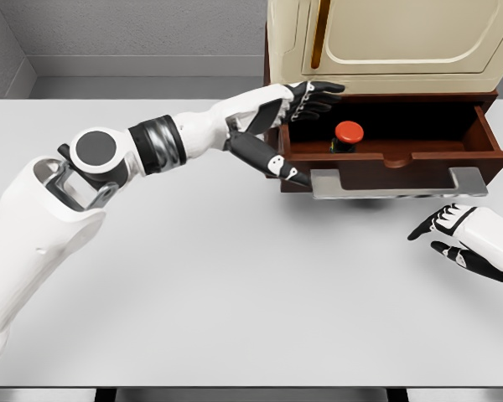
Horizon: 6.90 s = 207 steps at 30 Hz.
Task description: Put the switch into the drawer with left arm, and close the drawer with right arm
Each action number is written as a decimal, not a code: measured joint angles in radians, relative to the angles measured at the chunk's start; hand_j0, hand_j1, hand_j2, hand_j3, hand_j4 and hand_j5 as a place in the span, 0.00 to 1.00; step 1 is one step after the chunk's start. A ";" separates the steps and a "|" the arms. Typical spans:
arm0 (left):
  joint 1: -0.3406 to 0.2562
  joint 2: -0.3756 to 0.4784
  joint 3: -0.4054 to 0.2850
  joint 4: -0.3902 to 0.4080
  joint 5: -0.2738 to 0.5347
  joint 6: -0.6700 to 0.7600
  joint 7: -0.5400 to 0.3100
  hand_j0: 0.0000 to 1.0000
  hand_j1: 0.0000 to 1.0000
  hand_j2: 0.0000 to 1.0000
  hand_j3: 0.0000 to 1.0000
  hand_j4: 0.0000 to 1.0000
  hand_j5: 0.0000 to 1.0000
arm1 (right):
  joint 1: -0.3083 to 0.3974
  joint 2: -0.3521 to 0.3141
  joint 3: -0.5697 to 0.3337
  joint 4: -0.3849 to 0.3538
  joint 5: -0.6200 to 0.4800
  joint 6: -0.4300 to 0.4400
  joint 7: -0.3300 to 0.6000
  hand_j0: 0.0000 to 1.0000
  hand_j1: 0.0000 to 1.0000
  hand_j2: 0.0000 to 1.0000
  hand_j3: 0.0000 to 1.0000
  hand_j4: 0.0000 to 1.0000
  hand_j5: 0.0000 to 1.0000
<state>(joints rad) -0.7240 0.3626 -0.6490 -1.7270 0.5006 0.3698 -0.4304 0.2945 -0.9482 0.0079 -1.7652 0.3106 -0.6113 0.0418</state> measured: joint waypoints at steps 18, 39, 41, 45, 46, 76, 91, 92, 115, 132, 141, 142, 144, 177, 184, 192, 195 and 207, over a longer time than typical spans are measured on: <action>-0.008 -0.070 -0.069 0.027 -0.035 -0.001 0.001 1.00 1.00 1.00 1.00 1.00 1.00 | 0.000 0.000 0.000 0.000 0.000 0.000 0.000 0.57 0.57 0.57 0.57 0.57 0.57; -0.051 -0.088 -0.054 0.134 0.022 0.005 0.001 1.00 1.00 1.00 1.00 1.00 1.00 | -0.002 0.000 0.000 0.000 0.000 0.000 0.000 0.57 0.57 0.57 0.57 0.57 0.57; -0.051 -0.092 -0.061 0.136 0.023 0.004 0.001 1.00 1.00 1.00 1.00 1.00 1.00 | 0.000 0.000 0.000 0.000 0.000 0.000 0.000 0.57 0.57 0.57 0.57 0.57 0.57; -0.052 -0.104 -0.066 0.137 0.026 0.022 0.001 1.00 1.00 1.00 1.00 1.00 1.00 | 0.000 0.000 0.000 0.000 0.000 0.000 0.000 0.57 0.57 0.57 0.57 0.57 0.57; -0.054 -0.108 -0.067 0.137 0.025 0.024 0.001 1.00 1.00 1.00 1.00 1.00 1.00 | -0.002 0.000 0.000 0.000 0.000 0.000 0.000 0.57 0.57 0.57 0.57 0.57 0.57; 0.028 0.115 0.030 -0.071 0.234 -0.154 -0.158 1.00 1.00 1.00 1.00 1.00 1.00 | -0.018 -0.001 -0.004 0.000 -0.001 0.000 -0.001 0.57 0.57 0.57 0.57 0.57 0.57; 0.522 0.253 0.567 -0.074 0.267 -0.299 -0.180 1.00 1.00 1.00 1.00 1.00 1.00 | -0.084 0.004 0.007 0.015 0.061 -0.004 0.026 0.57 0.57 0.57 0.57 0.57 0.57; 0.537 0.252 0.592 -0.074 0.259 -0.300 -0.180 1.00 1.00 1.00 1.00 1.00 1.00 | -0.097 0.004 0.008 0.019 0.080 -0.005 0.035 0.57 0.57 0.57 0.57 0.57 0.57; 0.765 -0.087 0.979 -0.046 -0.192 -0.340 -0.180 1.00 1.00 1.00 1.00 1.00 1.00 | -0.086 -0.086 0.037 0.004 -0.003 -0.002 0.011 0.50 0.50 0.50 0.50 0.50 0.50; 0.761 -0.124 0.995 -0.032 -0.277 -0.473 -0.181 1.00 1.00 1.00 1.00 1.00 1.00 | -0.097 -0.147 0.037 0.000 -0.052 0.000 -0.003 0.47 0.47 0.47 0.47 0.47 0.47; 0.739 -0.121 0.996 -0.018 -0.278 -0.473 -0.181 1.00 1.00 1.00 1.00 1.00 1.00 | -0.121 -0.136 0.042 0.000 -0.063 0.000 -0.001 0.46 0.46 0.46 0.46 0.46 0.46; 0.741 -0.121 0.996 -0.015 -0.278 -0.473 -0.181 1.00 1.00 1.00 1.00 1.00 1.00 | -0.136 -0.133 0.047 0.000 -0.062 0.000 -0.001 0.47 0.47 0.47 0.47 0.47 0.47; 0.741 -0.121 0.996 -0.012 -0.278 -0.473 -0.181 1.00 1.00 1.00 1.00 1.00 1.00 | -0.161 -0.126 0.067 0.000 -0.060 0.000 -0.002 0.47 0.47 0.47 0.47 0.47 0.47; 0.742 -0.128 0.997 -0.018 -0.279 -0.473 -0.181 1.00 1.00 1.00 1.00 1.00 1.00 | -0.399 -0.045 0.276 0.124 -0.045 0.000 -0.001 0.48 0.48 0.48 0.48 0.48 0.48; 0.742 -0.128 0.997 -0.019 -0.279 -0.473 -0.181 1.00 1.00 1.00 1.00 1.00 1.00 | -0.477 -0.016 0.325 0.161 -0.045 0.000 0.002 0.48 0.48 0.48 0.48 0.48 0.48; 0.739 -0.127 0.997 -0.018 -0.279 -0.473 -0.181 1.00 1.00 1.00 1.00 1.00 1.00 | -0.505 0.007 0.359 0.204 -0.042 0.000 -0.001 0.49 0.49 0.49 0.49 0.49 0.49; 0.736 -0.126 0.996 -0.017 -0.278 -0.473 -0.181 1.00 1.00 1.00 1.00 1.00 1.00 | -0.554 0.020 0.381 0.225 -0.036 -0.001 0.004 0.49 0.49 0.49 0.49 0.49 0.49; 0.738 -0.127 0.998 -0.013 -0.278 -0.474 -0.181 1.00 1.00 1.00 1.00 1.00 1.00 | -0.594 0.047 0.434 0.278 -0.042 0.000 0.000 0.50 0.50 0.50 0.50 0.50 0.50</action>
<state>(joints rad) 0.0138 0.2354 0.3494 -1.7399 0.2223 -0.1045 -0.6110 -0.2992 -0.9009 0.4422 -1.4876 0.2686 -0.6114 0.0414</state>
